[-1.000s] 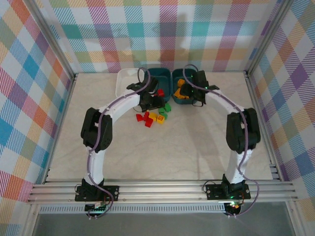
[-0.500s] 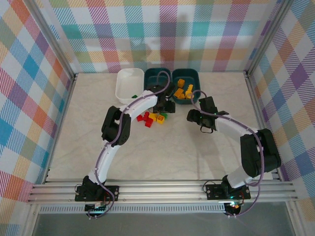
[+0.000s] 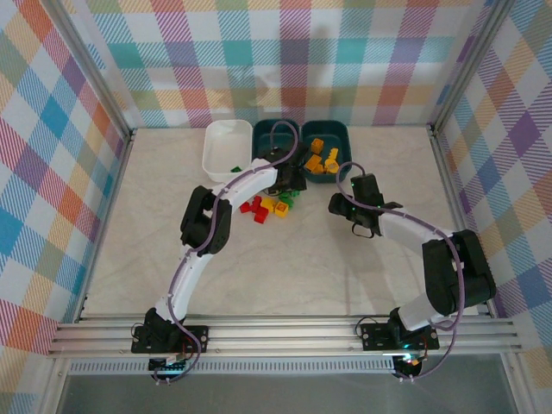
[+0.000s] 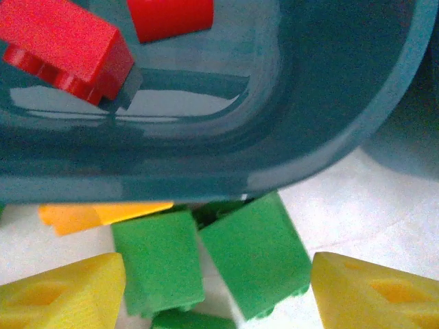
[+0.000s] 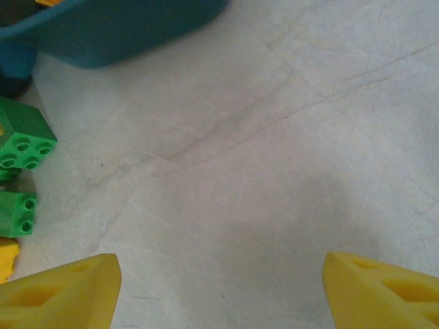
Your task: Sort the legos into containers by color
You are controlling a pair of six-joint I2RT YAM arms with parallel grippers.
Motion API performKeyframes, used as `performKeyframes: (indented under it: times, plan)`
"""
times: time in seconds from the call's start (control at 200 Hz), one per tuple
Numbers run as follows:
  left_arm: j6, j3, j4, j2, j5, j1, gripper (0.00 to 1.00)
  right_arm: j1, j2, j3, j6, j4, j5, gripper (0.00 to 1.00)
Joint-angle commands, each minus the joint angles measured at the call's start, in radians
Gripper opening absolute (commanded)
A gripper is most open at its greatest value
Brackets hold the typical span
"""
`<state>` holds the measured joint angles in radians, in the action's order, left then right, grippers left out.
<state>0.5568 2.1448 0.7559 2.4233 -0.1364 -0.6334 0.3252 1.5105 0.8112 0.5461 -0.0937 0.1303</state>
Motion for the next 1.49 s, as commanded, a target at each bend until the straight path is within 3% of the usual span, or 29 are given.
performKeyframes:
  times: [0.0, 0.225, 0.53, 0.695, 0.875, 1.085, 1.19, 1.27, 1.375, 1.49]
  plan:
    - [0.032, 0.065, -0.023, 0.052, 0.005, -0.009, 0.71, -0.009, -0.026, -0.015, 0.024, 0.043, 0.004, 0.77]
    - [0.058, 0.09, -0.007, 0.091, 0.011, -0.011, 0.67, -0.012, -0.046, -0.03, 0.032, 0.06, -0.012, 0.77]
    - [0.039, 0.093, 0.032, 0.093, -0.01, -0.043, 0.49, -0.013, -0.055, -0.033, 0.043, 0.046, 0.006, 0.76]
    - [-0.009, 0.09, 0.06, 0.06, -0.043, -0.076, 0.49, -0.012, -0.063, -0.027, 0.048, 0.006, 0.056, 0.76]
    - [-0.039, 0.006, 0.043, 0.009, 0.002, -0.087, 0.47, -0.029, -0.066, -0.024, 0.063, -0.014, 0.063, 0.76]
    - [-0.089, -0.065, 0.019, -0.042, 0.014, -0.109, 0.38, -0.062, -0.062, -0.033, 0.087, -0.006, 0.027, 0.76]
    - [-0.106, -0.067, 0.023, -0.056, -0.006, -0.109, 0.43, -0.077, -0.059, -0.042, 0.096, 0.004, 0.007, 0.76]
    - [-0.116, -0.058, 0.032, -0.062, -0.029, -0.11, 0.55, -0.081, -0.055, -0.044, 0.1, 0.009, -0.003, 0.76]
    - [-0.137, -0.033, 0.044, -0.058, -0.051, -0.11, 0.64, -0.084, -0.052, -0.046, 0.104, 0.013, -0.009, 0.76]
    - [-0.151, 0.043, 0.089, -0.007, -0.062, -0.106, 0.67, -0.086, -0.048, -0.048, 0.11, 0.024, -0.032, 0.76]
